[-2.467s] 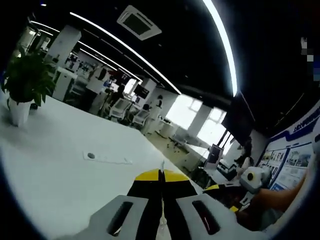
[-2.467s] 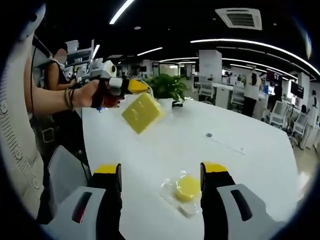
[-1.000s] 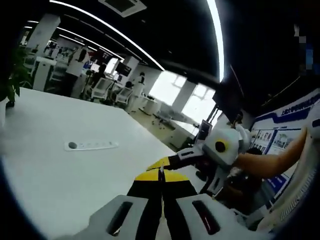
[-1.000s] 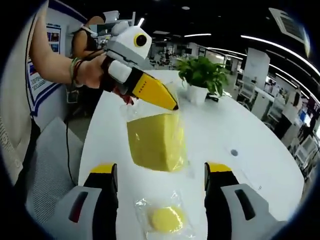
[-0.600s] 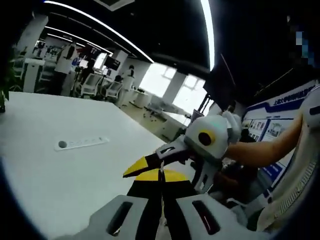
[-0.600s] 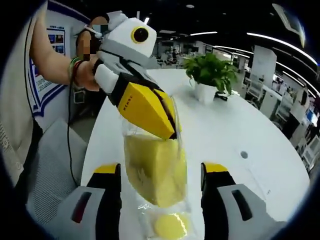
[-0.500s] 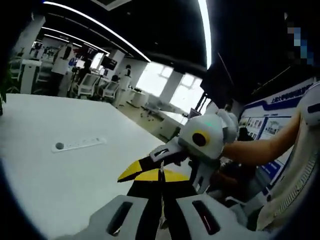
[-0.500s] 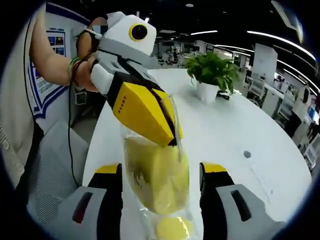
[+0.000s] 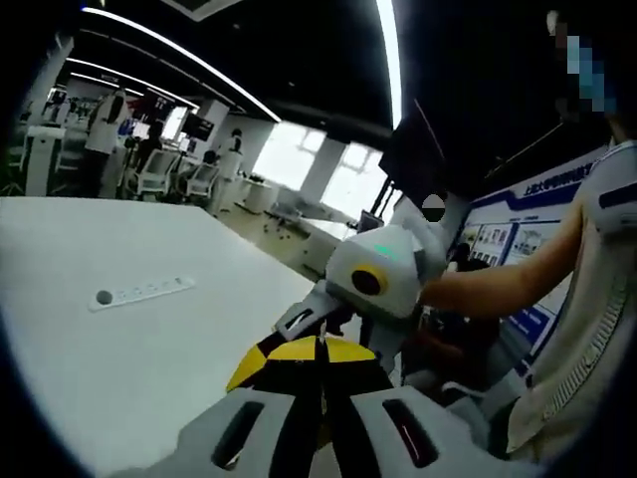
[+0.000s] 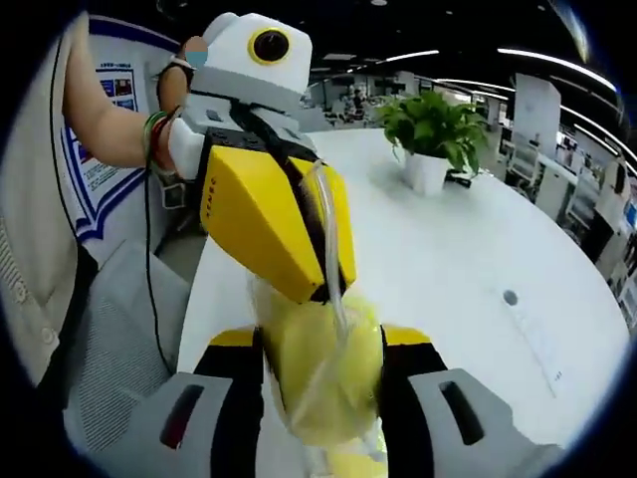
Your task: Compare the silicone blocks by pressing each to a similar depth, holding the contact briefly, and releasing to observe deformation and rebound differences across the visible hardness samples.
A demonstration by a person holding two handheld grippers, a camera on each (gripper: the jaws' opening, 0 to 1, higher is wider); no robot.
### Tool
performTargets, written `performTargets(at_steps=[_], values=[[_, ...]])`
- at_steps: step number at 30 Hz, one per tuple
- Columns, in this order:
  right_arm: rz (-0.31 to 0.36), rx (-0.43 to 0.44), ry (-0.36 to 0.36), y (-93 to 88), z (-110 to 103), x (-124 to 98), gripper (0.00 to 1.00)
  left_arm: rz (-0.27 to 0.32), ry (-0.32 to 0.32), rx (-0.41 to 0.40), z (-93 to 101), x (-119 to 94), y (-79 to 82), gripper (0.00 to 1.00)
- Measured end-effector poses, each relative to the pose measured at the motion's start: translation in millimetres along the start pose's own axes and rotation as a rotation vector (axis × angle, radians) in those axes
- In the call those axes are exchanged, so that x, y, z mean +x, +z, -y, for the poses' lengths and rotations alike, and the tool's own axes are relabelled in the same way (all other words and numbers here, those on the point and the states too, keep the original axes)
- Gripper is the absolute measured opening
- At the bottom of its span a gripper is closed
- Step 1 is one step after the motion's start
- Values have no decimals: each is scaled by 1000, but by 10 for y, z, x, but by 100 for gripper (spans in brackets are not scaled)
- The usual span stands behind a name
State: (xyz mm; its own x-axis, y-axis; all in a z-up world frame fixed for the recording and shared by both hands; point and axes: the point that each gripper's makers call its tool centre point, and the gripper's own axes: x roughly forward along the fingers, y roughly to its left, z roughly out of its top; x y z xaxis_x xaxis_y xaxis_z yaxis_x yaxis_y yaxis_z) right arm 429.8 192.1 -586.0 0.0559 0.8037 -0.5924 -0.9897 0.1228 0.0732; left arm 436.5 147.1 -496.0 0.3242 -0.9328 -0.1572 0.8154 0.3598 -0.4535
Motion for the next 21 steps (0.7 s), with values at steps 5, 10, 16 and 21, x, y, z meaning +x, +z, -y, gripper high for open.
performTargets(at_steps=[5, 10, 16, 21], values=[[-24, 3, 7, -37, -51, -16, 30, -28, -28, 40, 107, 16, -54, 0], [-32, 24, 16, -29, -133, -69, 23, -28, -40, 54, 169, -4, -47, 0], [-49, 57, 33, -23, -207, -107, 14, -21, -52, 67, 243, -20, -35, 0], [-64, 47, 41, -29, -272, -128, 10, -16, -61, 71, 288, -34, -41, 0]])
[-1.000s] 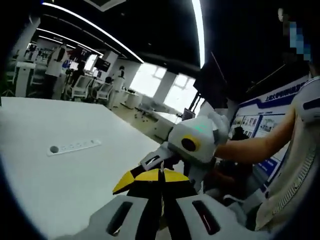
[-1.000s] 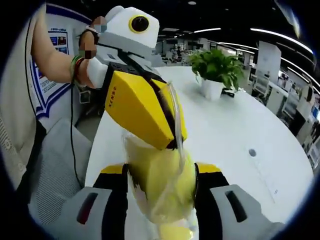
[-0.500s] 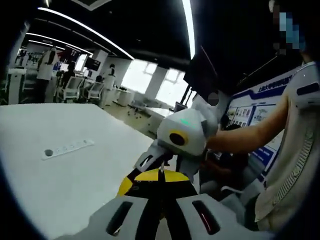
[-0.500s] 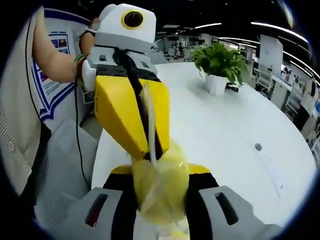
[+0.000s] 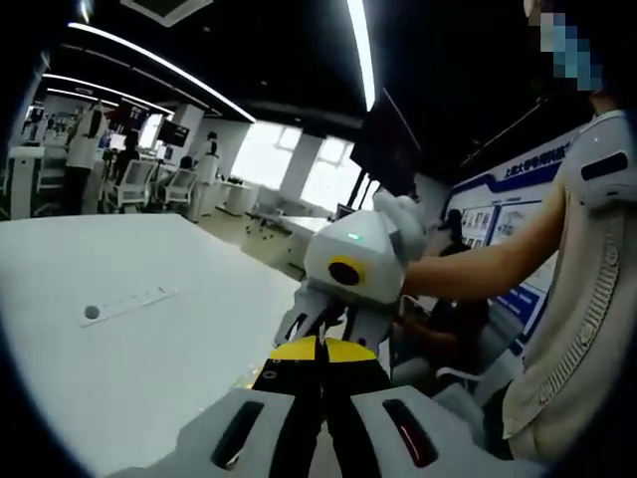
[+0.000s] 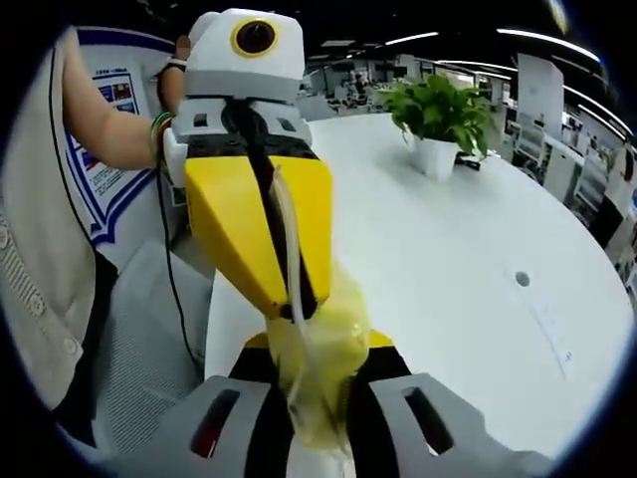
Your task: Compare the silicone blocks by pressing each to a similar depth, holding the contact briefly, and releasing to observe deformation and rebound differences across the visible hardness samples.
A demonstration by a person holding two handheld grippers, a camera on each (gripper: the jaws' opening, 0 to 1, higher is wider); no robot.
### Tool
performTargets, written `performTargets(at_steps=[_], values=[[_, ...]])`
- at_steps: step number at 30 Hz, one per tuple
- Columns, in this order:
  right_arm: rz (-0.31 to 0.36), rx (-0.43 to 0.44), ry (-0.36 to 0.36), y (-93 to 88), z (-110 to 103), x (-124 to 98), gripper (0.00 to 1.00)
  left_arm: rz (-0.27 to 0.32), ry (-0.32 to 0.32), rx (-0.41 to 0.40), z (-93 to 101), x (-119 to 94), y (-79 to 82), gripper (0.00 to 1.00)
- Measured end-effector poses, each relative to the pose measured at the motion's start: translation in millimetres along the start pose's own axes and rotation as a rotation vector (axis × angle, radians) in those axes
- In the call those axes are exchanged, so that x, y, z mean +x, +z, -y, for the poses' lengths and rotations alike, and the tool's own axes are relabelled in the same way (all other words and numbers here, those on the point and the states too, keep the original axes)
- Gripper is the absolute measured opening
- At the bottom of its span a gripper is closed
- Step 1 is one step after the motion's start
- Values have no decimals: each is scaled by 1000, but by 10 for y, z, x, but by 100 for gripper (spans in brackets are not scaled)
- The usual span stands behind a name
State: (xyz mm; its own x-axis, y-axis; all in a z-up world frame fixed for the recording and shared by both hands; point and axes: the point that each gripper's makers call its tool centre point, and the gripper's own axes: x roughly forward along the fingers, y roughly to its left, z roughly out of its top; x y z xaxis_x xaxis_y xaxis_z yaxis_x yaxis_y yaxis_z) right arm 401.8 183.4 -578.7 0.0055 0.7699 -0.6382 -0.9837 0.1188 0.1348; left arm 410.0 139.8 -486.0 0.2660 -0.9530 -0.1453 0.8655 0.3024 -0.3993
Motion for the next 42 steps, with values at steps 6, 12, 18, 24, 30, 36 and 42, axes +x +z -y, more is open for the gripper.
performTargets(at_steps=[6, 12, 18, 24, 30, 36, 42], values=[[-4, -5, 0, 21, -39, -16, 7, 11, -6, 7, 39, -20, 16, 0], [-11, -4, 7, 24, -69, -26, 7, 18, -8, 3, 58, -31, 22, 0], [-17, -16, -7, 27, -67, -38, 8, 20, -9, 3, 72, -37, 27, 0], [-27, -26, -7, 17, -88, -42, 8, 26, -12, 0, 89, -50, 23, 0], [-30, -33, -2, 28, -107, -34, 8, 30, -9, -1, 100, -73, 19, 0], [-36, -56, -1, 29, -117, -27, 9, 29, -8, -1, 112, -84, 16, 0], [-33, -53, -2, 29, -113, -18, 9, 27, -1, -6, 105, -86, 12, 0]])
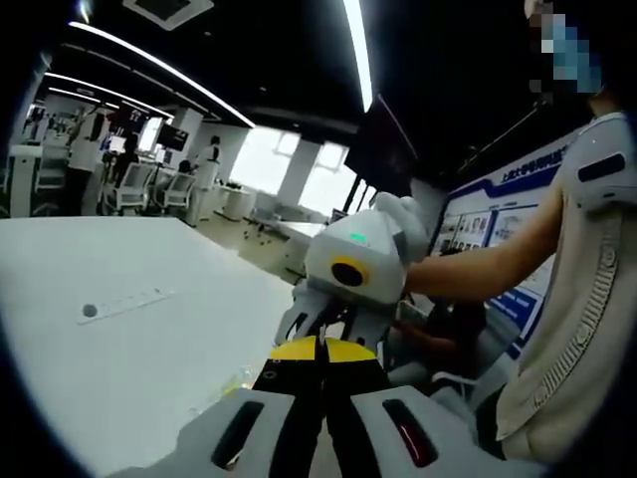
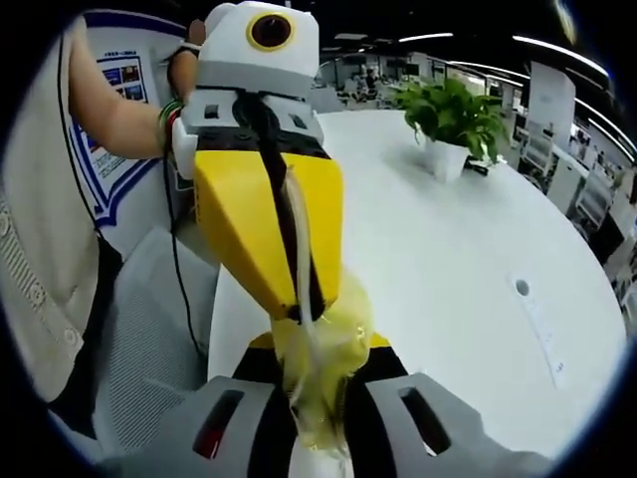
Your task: Compare the silicone blocks by pressing each to a similar depth, holding the contact briefly, and releasing to observe deformation and rebound differences across the visible hardness samples.
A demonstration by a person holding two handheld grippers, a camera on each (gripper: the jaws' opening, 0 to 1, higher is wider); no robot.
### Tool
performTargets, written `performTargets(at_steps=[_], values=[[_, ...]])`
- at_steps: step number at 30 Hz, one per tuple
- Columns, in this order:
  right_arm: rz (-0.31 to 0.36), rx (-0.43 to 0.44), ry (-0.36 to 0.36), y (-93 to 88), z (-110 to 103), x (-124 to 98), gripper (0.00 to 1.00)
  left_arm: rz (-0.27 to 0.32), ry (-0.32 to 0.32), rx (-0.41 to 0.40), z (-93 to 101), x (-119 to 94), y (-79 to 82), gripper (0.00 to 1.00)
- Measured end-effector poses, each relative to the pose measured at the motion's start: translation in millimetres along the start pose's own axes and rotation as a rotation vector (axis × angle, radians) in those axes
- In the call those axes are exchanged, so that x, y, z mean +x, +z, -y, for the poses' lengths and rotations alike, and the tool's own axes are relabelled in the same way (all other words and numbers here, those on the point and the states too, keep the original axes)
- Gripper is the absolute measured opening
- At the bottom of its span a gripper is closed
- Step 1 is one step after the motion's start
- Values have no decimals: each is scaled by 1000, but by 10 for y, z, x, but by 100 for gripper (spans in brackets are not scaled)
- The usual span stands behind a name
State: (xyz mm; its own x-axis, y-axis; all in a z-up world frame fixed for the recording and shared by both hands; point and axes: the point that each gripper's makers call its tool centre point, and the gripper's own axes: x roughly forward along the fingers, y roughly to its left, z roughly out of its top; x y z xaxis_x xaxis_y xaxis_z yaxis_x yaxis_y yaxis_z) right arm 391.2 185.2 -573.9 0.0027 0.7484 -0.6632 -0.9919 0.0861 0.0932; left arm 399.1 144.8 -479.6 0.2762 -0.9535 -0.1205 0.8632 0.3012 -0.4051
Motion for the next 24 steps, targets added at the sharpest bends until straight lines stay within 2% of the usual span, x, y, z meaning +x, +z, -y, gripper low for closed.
performTargets(at_steps=[8, 15, 23, 24], values=[[7, -6, 1, 5, 11, 6, 12, 7, 9, -16, -15, -4, 0, 0], [31, -74, -16, 32, 77, 24, 15, 15, 17, -31, -54, -10, -1, 0], [44, -89, -7, 33, 73, 55, 20, 14, 20, -57, -99, -40, -13, 0], [43, -87, -9, 31, 75, 57, 22, 20, 37, -41, -121, -45, -8, 0]])
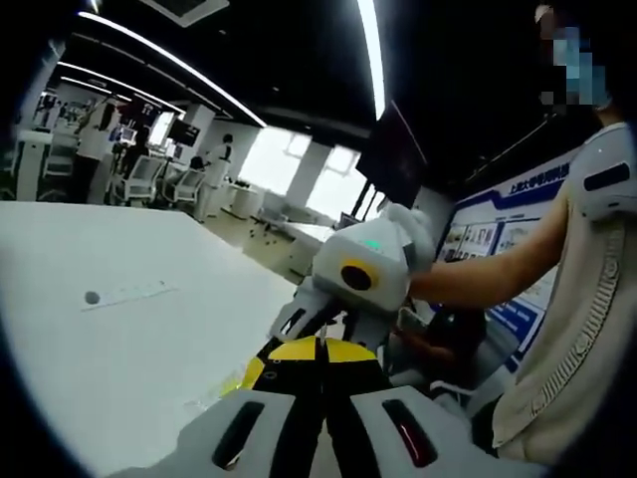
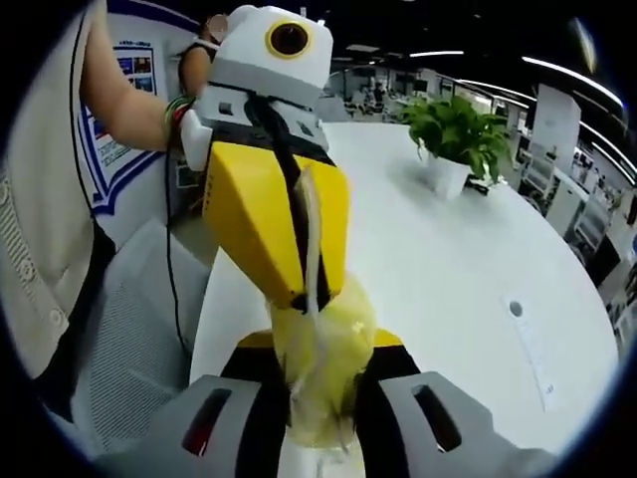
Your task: Compare the silicone blocks by pressing each to a similar depth, holding the contact briefly, and releasing to observe deformation and rebound differences across the visible hardness samples.
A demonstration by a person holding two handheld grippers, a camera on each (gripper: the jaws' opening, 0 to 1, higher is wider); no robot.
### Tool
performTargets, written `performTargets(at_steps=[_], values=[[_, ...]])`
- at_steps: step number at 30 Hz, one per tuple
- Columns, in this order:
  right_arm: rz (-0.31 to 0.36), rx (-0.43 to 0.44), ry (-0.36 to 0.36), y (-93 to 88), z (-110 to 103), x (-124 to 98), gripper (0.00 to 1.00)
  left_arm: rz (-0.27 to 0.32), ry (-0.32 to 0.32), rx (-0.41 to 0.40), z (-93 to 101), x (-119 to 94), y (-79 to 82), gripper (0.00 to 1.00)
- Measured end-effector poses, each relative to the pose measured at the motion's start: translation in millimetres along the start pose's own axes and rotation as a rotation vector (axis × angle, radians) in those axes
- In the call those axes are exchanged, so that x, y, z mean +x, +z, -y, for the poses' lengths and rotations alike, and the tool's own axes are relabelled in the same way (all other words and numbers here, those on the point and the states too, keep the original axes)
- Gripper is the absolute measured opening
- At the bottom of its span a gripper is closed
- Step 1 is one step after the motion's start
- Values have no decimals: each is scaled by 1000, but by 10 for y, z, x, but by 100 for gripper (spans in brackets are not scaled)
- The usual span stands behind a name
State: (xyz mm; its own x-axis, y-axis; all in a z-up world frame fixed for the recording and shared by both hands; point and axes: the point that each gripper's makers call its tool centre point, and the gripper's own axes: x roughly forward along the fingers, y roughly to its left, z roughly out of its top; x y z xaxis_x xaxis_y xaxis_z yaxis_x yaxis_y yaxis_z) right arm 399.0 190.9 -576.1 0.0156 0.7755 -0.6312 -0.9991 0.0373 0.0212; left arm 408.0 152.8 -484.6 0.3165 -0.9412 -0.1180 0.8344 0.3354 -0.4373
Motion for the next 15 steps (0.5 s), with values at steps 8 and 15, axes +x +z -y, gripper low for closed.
performTargets(at_steps=[8, 15], values=[[30, -29, -33, 75, 35, -5, 36, 3, 3, -43, -15, -12, -12, 0], [62, -45, -75, 140, 83, -41, 48, 0, 11, -53, -28, -8, -49, 0]])
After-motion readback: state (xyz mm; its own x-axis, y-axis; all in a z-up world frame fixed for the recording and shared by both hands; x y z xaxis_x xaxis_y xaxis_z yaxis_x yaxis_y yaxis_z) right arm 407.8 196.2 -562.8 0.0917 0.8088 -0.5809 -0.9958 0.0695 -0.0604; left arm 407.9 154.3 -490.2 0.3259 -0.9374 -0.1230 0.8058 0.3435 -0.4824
